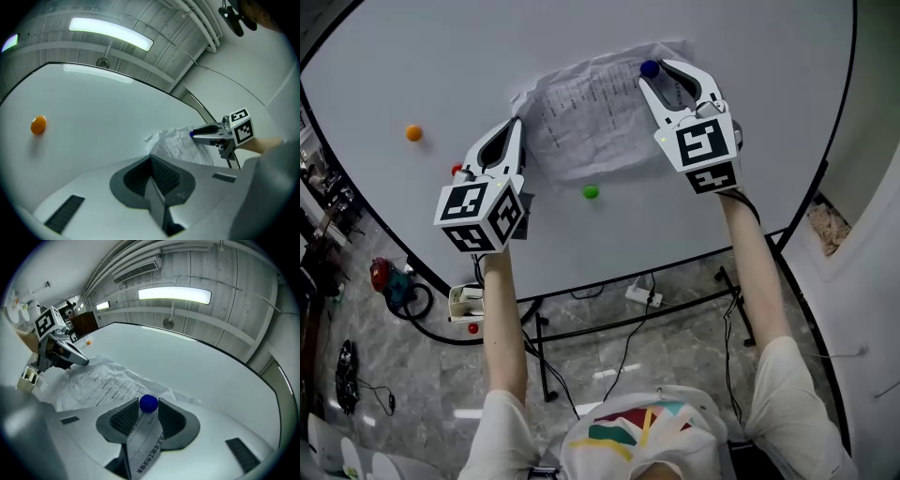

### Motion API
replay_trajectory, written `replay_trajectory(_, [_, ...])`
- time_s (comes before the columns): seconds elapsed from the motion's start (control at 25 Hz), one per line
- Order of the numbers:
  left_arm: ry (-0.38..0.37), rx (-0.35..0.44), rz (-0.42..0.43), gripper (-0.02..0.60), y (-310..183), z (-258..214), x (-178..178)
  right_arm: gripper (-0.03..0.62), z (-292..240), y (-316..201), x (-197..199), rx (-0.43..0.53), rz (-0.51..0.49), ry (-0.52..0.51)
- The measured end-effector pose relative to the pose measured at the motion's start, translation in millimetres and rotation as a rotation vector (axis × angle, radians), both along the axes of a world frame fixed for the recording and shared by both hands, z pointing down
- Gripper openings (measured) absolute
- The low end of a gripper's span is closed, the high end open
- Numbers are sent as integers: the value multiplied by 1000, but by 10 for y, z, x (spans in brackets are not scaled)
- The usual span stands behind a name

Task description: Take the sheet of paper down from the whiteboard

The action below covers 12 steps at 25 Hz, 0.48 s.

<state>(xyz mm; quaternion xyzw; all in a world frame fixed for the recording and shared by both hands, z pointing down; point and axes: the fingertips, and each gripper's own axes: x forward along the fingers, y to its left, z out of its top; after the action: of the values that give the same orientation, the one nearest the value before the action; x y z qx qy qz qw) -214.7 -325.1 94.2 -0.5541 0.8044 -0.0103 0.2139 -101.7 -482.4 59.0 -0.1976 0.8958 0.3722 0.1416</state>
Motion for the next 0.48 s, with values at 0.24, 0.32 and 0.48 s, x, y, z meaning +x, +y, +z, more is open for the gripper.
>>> replay_trajectory(0.24, [-27,17,-40,44,1,-20,23,132,22,-14,-4,14,0,28])
replay_trajectory(0.32, [-42,9,-49,44,19,-38,53,132,32,-19,11,20,7,23])
replay_trajectory(0.48, [-50,14,-96,43,73,-69,64,132,1,-104,78,57,24,40])
